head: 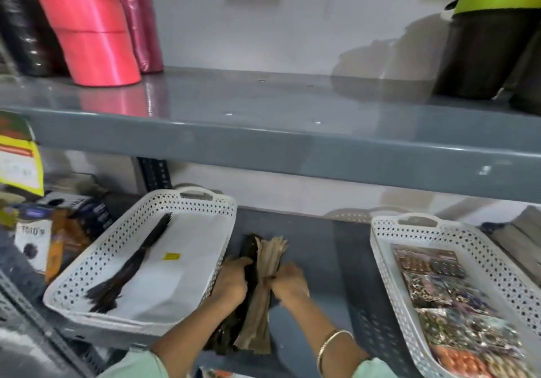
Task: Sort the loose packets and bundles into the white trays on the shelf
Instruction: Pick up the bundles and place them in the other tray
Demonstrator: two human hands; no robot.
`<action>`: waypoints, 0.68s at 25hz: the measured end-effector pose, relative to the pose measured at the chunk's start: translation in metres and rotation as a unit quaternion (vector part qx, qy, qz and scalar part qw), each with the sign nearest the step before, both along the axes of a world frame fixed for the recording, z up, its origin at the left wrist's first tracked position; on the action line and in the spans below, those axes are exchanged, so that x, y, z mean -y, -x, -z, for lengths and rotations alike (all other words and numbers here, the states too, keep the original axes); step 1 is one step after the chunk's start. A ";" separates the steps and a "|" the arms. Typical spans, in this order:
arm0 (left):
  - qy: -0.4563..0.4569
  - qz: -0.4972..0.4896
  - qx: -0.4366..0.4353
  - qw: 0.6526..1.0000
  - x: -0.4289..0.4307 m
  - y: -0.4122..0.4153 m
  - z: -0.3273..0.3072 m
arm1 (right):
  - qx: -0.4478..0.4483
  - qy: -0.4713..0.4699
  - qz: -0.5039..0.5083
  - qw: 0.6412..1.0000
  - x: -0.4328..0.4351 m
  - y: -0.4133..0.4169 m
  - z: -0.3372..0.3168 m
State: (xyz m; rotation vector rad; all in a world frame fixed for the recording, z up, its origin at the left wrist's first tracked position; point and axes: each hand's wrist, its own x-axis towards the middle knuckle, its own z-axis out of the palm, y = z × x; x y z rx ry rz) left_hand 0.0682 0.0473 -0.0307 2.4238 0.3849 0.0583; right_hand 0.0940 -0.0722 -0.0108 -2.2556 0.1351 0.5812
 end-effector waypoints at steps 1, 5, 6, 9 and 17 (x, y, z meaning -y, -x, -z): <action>0.020 -0.007 0.001 1.000 0.001 -0.002 0.000 | 0.001 0.033 -0.004 0.999 -0.004 0.000 -0.001; 0.163 -0.032 -0.018 0.986 -0.002 -0.005 -0.004 | 0.038 -0.057 0.027 0.997 -0.004 0.004 -0.010; 0.217 -0.043 -0.026 0.975 -0.004 -0.005 -0.007 | 0.055 -0.102 0.032 0.993 -0.002 0.003 -0.010; 0.366 -0.057 -0.060 0.927 -0.005 -0.004 -0.023 | 0.064 -0.238 0.016 0.969 0.009 0.003 -0.019; 0.442 0.014 0.036 0.896 -0.058 0.009 -0.110 | 0.012 -0.418 -0.056 0.907 -0.012 -0.004 -0.103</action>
